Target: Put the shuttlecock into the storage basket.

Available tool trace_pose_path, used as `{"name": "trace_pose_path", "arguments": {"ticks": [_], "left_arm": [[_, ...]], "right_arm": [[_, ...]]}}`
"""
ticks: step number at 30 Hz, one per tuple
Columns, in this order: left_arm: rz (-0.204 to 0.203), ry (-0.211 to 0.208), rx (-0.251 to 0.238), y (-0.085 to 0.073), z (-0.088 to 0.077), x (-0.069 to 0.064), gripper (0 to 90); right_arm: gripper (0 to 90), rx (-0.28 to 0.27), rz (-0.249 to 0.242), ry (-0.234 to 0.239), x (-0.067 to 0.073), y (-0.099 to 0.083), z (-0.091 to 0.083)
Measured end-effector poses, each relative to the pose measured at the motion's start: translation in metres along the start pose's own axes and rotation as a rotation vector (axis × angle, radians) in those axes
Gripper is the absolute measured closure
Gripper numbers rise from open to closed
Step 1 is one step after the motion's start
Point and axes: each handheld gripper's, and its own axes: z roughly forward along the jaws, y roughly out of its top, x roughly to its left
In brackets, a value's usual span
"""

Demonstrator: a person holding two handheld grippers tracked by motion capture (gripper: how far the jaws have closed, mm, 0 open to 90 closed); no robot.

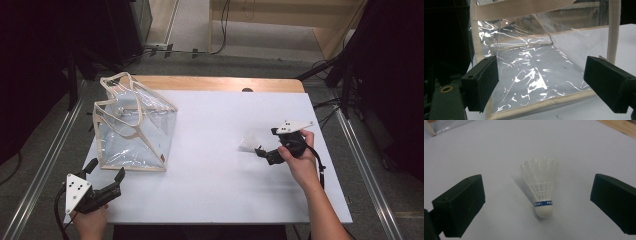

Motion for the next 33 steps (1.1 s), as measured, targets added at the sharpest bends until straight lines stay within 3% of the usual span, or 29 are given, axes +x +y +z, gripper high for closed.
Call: {"name": "trace_pose_path", "arguments": {"ticks": [9, 12, 24, 27, 33], "left_arm": [[-0.004, -0.005, -0.002, 0.0, -0.001, 0.0, 13.3], [-0.003, -0.007, -0.002, 0.0, -0.001, 0.0, 13.3], [0.006, -0.004, 0.003, 0.0, 0.0, -0.001, 13.3], [0.009, -0.004, 0.004, 0.0, 0.0, -0.001, 13.3], [0.012, -0.004, 0.004, 0.0, 0.0, -0.002, 13.3]], "right_arm": [[0.0, 0.045, 0.004, 0.026, -0.001, -0.001, 0.009], [8.6, 0.055, 0.006, 0.014, -0.001, -0.001, 0.01], [17.3, 0.14, -0.032, 0.057, 0.0, -0.006, 0.022], [23.0, 0.189, -0.028, 0.032, 0.0, -0.007, 0.028], [32.2, 0.237, 0.0, 0.013, -0.003, -0.013, 0.036]]}}
